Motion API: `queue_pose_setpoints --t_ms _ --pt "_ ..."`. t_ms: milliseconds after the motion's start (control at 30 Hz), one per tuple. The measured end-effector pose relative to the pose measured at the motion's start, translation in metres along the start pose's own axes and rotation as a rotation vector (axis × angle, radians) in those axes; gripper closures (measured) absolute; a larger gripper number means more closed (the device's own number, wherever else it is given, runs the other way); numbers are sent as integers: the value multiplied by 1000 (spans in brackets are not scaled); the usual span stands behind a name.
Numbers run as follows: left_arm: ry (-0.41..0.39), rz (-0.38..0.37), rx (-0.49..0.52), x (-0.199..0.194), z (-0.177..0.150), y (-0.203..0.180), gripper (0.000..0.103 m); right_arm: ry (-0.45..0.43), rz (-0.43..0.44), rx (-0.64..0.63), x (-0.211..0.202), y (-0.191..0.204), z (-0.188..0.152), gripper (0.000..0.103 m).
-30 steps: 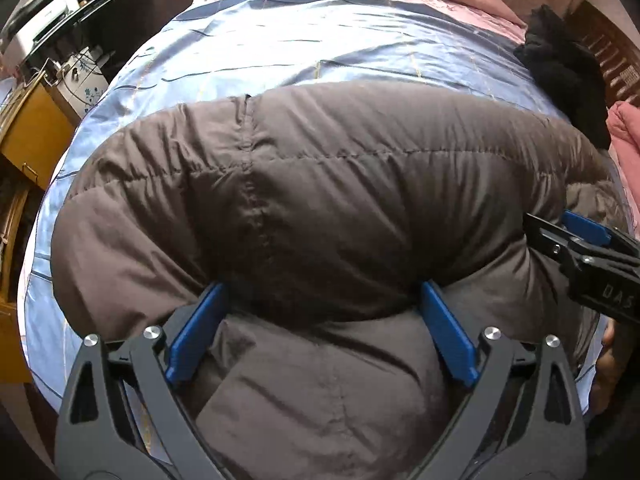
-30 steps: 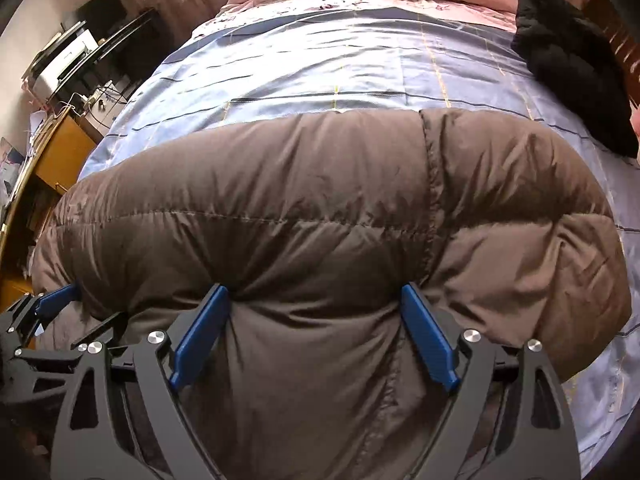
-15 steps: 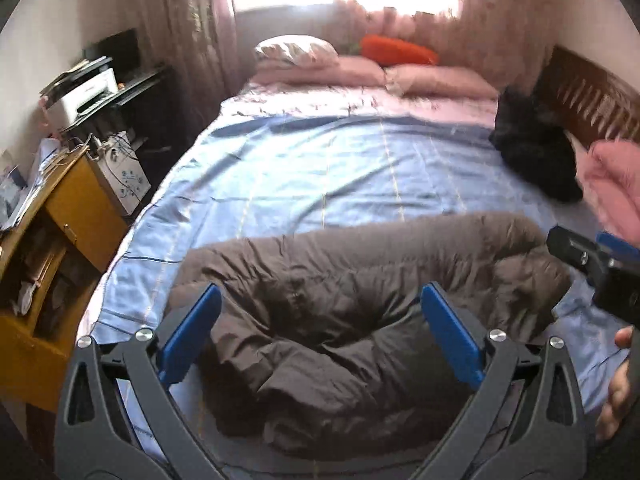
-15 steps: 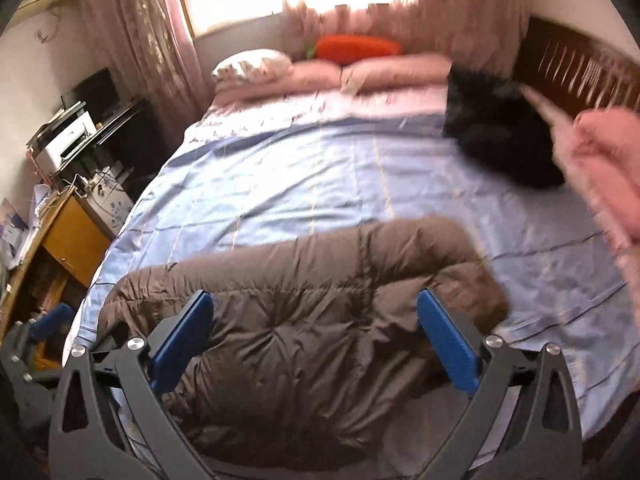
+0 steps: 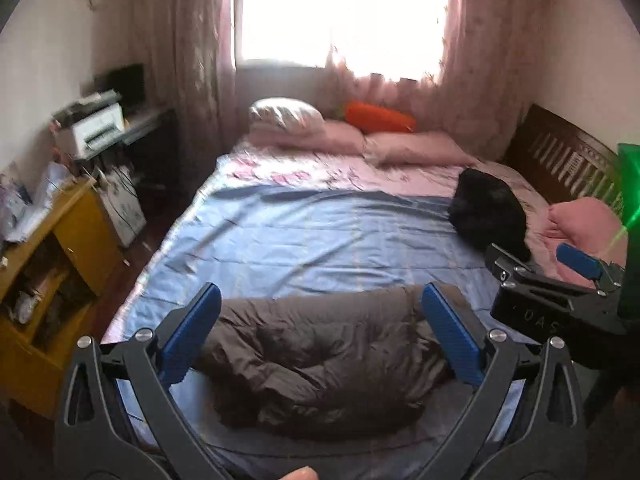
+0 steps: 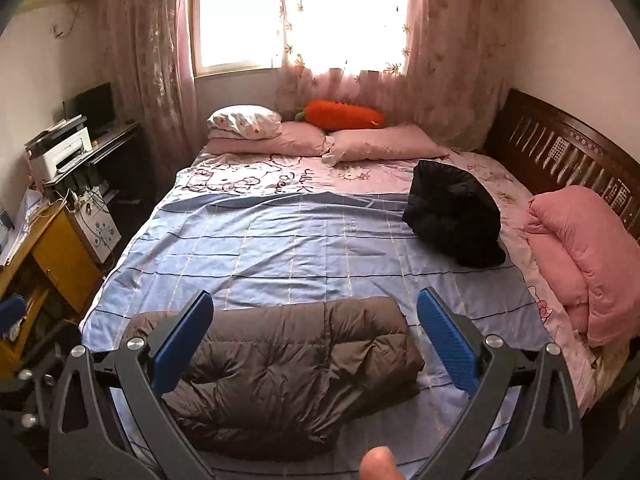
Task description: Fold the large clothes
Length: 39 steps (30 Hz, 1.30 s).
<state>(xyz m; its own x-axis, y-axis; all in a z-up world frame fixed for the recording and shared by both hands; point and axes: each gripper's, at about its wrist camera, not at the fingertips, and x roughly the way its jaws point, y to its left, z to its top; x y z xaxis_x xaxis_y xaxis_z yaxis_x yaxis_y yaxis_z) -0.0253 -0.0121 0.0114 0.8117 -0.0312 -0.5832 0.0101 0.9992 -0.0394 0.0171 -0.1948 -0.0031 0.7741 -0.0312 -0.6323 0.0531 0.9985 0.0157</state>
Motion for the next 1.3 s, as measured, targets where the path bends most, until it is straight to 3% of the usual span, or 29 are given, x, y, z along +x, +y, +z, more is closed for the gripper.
queue_pose_setpoints --t_ms 200,433,1300 --pt "51 22 18 10 -7 1 2 129 86 30 26 2 -9 1" --pt "46 25 29 8 -11 3 2 137 102 -33 25 26 -18 1" --pt "59 21 15 9 -11 7 2 138 95 -33 23 28 -21 1"
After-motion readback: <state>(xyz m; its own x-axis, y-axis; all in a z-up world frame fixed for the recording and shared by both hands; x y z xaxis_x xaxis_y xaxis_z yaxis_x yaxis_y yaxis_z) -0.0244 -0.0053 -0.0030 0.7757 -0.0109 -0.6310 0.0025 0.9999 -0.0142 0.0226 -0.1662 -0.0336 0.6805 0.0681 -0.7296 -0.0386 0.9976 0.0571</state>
